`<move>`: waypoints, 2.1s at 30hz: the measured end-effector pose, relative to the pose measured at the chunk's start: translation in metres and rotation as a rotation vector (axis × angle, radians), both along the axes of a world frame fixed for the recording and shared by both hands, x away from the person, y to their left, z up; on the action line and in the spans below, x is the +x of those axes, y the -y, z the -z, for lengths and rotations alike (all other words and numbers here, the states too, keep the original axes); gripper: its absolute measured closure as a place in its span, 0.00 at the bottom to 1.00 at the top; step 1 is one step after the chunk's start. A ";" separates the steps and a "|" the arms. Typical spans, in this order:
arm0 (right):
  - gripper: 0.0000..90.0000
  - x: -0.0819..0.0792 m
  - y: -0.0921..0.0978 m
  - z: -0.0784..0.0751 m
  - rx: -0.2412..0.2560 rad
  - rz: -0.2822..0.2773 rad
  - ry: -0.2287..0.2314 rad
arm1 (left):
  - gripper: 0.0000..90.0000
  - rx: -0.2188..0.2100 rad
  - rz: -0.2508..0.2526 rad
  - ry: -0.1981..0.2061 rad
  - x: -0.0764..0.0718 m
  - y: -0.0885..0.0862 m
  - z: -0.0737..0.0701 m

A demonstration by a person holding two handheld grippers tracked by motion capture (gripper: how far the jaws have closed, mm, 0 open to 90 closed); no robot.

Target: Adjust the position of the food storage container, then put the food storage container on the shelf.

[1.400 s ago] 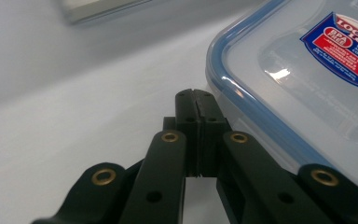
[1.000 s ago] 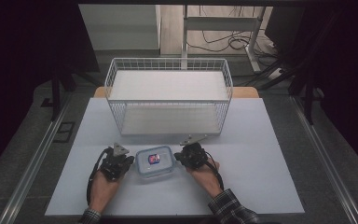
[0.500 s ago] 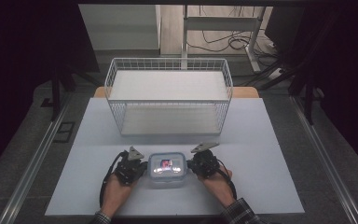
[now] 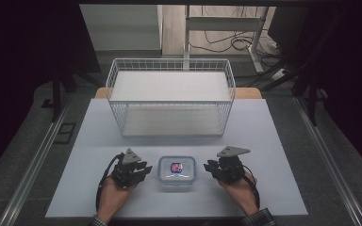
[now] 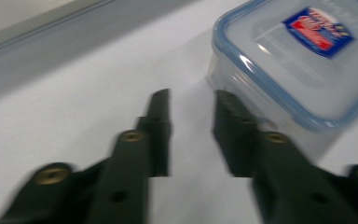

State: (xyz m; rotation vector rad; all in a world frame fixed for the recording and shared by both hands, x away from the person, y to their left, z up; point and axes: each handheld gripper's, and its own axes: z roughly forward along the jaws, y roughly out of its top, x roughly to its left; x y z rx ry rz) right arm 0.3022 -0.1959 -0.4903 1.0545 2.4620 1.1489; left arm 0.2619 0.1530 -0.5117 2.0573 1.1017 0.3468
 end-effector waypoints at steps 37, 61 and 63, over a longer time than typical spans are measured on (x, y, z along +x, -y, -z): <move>0.11 0.023 -0.055 0.015 0.073 -0.125 -0.230 | 0.09 -0.216 0.229 -0.146 0.039 0.044 0.012; 0.61 -0.009 -0.014 0.006 0.204 -0.117 -0.266 | 0.54 -0.308 0.235 -0.202 0.007 0.018 0.006; 0.66 -0.010 -0.011 0.006 0.212 -0.110 -0.272 | 0.56 -0.327 0.226 -0.207 0.004 0.016 0.008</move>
